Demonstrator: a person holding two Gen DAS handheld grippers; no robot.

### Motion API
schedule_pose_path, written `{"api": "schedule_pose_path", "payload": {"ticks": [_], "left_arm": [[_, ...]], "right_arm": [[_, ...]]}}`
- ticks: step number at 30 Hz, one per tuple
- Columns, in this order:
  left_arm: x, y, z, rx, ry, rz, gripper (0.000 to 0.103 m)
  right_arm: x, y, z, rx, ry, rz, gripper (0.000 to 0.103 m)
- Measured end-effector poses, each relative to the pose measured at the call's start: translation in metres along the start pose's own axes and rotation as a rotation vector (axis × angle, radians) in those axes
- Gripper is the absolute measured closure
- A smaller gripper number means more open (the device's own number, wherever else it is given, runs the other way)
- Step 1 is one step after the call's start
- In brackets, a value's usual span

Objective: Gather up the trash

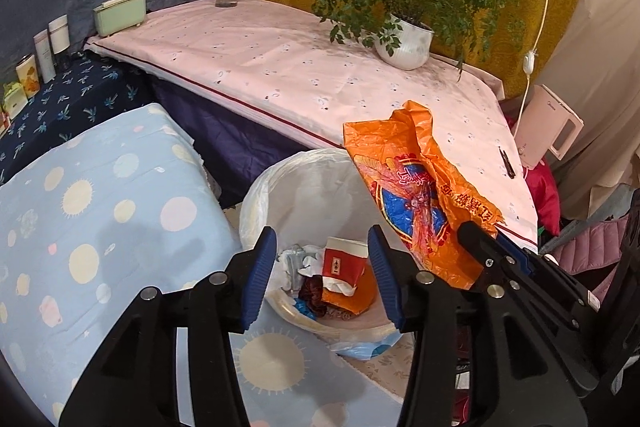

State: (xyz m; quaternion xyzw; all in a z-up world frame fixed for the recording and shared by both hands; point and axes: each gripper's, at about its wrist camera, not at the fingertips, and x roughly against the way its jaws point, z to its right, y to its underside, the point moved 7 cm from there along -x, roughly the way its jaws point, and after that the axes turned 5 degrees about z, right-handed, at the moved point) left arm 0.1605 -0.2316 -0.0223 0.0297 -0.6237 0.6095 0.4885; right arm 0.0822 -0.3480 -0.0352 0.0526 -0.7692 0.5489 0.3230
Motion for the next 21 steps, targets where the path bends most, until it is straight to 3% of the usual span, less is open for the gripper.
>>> {"api": "schedule_pose_path", "payload": {"ticks": [5,10,21], "left_arm": [[0.000,0.003,-0.013,0.023,-0.016,-0.003,0.050],[0.001,0.003,-0.024,0.036,-0.039,-0.004,0.044],[0.007,0.008,-0.036,0.053,-0.057,0.002,0.042]], "right_arm": [[-0.010,0.002,-0.007,0.006,0.004,-0.011,0.083],[-0.021,0.006,-0.013,0.015,0.008,-0.031,0.070],[-0.012,0.007,-0.028,0.043,-0.015,-0.036,0.068]]}}
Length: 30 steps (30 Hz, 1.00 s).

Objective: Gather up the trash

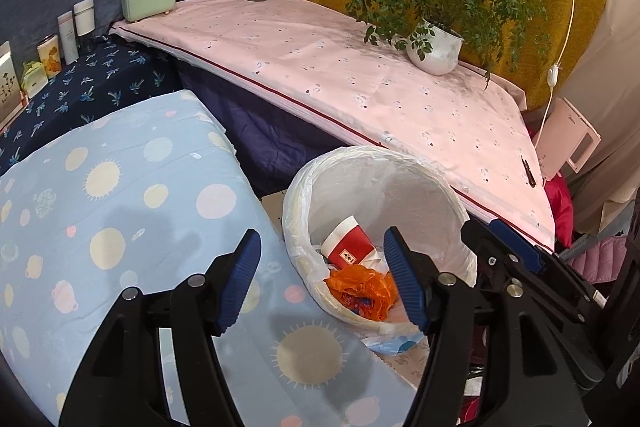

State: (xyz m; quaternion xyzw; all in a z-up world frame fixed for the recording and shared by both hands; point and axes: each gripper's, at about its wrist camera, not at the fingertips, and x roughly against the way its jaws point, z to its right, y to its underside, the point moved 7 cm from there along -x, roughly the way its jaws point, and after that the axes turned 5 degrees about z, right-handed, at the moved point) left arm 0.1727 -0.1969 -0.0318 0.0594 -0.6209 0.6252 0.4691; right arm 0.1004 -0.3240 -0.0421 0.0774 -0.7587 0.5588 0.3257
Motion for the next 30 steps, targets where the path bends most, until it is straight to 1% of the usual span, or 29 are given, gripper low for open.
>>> {"api": "schedule_pose_path", "payload": {"ticks": [3,6,9,11,13,14,16,18,20,22,25,30], "left_arm": [[0.004,0.002,-0.001,-0.001,-0.002,0.003,0.042],[0.008,0.004,-0.003,0.002,-0.006,0.008,0.041],[0.014,0.006,-0.007,0.005,-0.015,0.014,0.040],[0.018,0.009,-0.011,0.004,-0.026,0.021,0.037],[0.022,0.012,-0.014,0.009,-0.033,0.025,0.037],[0.024,0.014,-0.016,0.011,-0.038,0.025,0.037],[0.027,0.018,-0.019,0.015,-0.049,0.025,0.037],[0.029,0.023,-0.022,0.020,-0.059,0.022,0.036],[0.032,0.026,-0.024,0.020,-0.065,0.024,0.032],[0.035,0.029,-0.026,0.015,-0.078,0.029,0.029],[0.040,0.034,-0.027,0.003,-0.096,0.037,0.024],[0.045,0.042,-0.030,-0.004,-0.113,0.037,0.018]], "right_arm": [[0.006,0.000,-0.001,0.005,-0.004,0.002,0.068],[0.012,-0.001,-0.003,0.008,-0.003,0.009,0.063],[0.019,-0.001,-0.004,0.012,-0.006,0.012,0.062],[0.024,0.000,-0.004,0.020,-0.001,0.016,0.056],[0.031,0.002,-0.004,0.030,0.007,0.021,0.048],[0.034,0.003,-0.004,0.033,0.011,0.024,0.046],[0.041,0.004,-0.004,0.045,0.023,0.039,0.036],[0.048,0.005,-0.004,0.059,0.043,0.056,0.033],[0.053,0.008,-0.005,0.063,0.046,0.058,0.031],[0.056,0.011,-0.005,0.059,0.042,0.054,0.025],[0.061,0.015,-0.006,0.067,0.045,0.056,0.020],[0.062,0.022,-0.007,0.075,0.031,0.034,0.019]]}}
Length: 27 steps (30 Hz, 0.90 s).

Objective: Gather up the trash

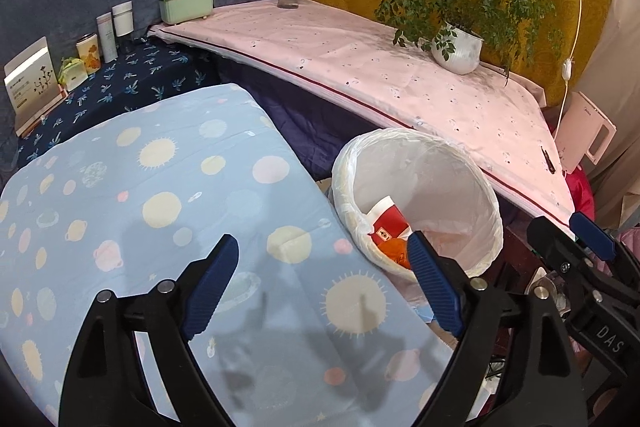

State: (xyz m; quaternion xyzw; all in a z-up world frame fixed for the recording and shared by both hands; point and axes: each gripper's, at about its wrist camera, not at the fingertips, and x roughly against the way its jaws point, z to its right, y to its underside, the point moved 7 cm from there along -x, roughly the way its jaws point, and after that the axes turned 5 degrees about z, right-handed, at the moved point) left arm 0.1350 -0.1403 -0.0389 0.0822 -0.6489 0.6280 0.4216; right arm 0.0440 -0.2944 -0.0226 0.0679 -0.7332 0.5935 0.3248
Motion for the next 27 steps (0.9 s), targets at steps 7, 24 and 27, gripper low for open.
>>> {"api": "schedule_pose_path", "payload": {"ticks": [7,24,27], "left_arm": [[0.005,0.011,-0.010,0.025,-0.027,0.004,0.011],[0.006,0.035,-0.019,0.031,-0.069,-0.021,0.010],[0.005,0.037,-0.017,0.025,-0.065,-0.024,0.010]], "right_arm": [[0.005,0.011,-0.002,0.029,0.012,0.005,0.007],[0.011,0.036,0.004,0.044,0.057,-0.025,0.007],[0.012,0.038,0.005,0.047,0.061,-0.030,0.007]]}}
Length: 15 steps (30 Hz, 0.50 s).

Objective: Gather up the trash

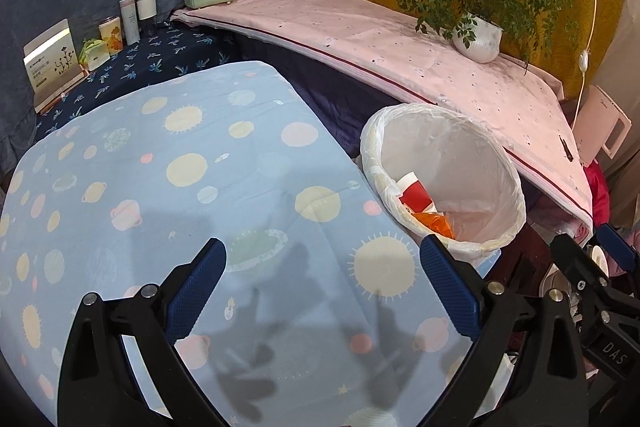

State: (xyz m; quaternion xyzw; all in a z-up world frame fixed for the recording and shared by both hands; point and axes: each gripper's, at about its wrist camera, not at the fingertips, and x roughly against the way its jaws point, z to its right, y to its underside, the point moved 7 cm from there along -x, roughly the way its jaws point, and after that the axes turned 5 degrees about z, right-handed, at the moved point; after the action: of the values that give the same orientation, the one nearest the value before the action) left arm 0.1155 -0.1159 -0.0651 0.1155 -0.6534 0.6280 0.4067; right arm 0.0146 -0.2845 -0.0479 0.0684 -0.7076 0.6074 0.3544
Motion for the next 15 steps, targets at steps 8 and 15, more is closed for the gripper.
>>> {"api": "schedule_pose_path", "payload": {"ticks": [8,15], "left_arm": [[-0.001,0.006,0.004,-0.013,-0.006,-0.007,0.010],[-0.002,0.011,0.008,-0.029,-0.013,-0.010,0.010]], "right_arm": [[-0.004,0.010,0.004,0.008,0.011,-0.026,0.007],[-0.006,0.016,0.003,0.013,0.012,-0.037,0.007]]}}
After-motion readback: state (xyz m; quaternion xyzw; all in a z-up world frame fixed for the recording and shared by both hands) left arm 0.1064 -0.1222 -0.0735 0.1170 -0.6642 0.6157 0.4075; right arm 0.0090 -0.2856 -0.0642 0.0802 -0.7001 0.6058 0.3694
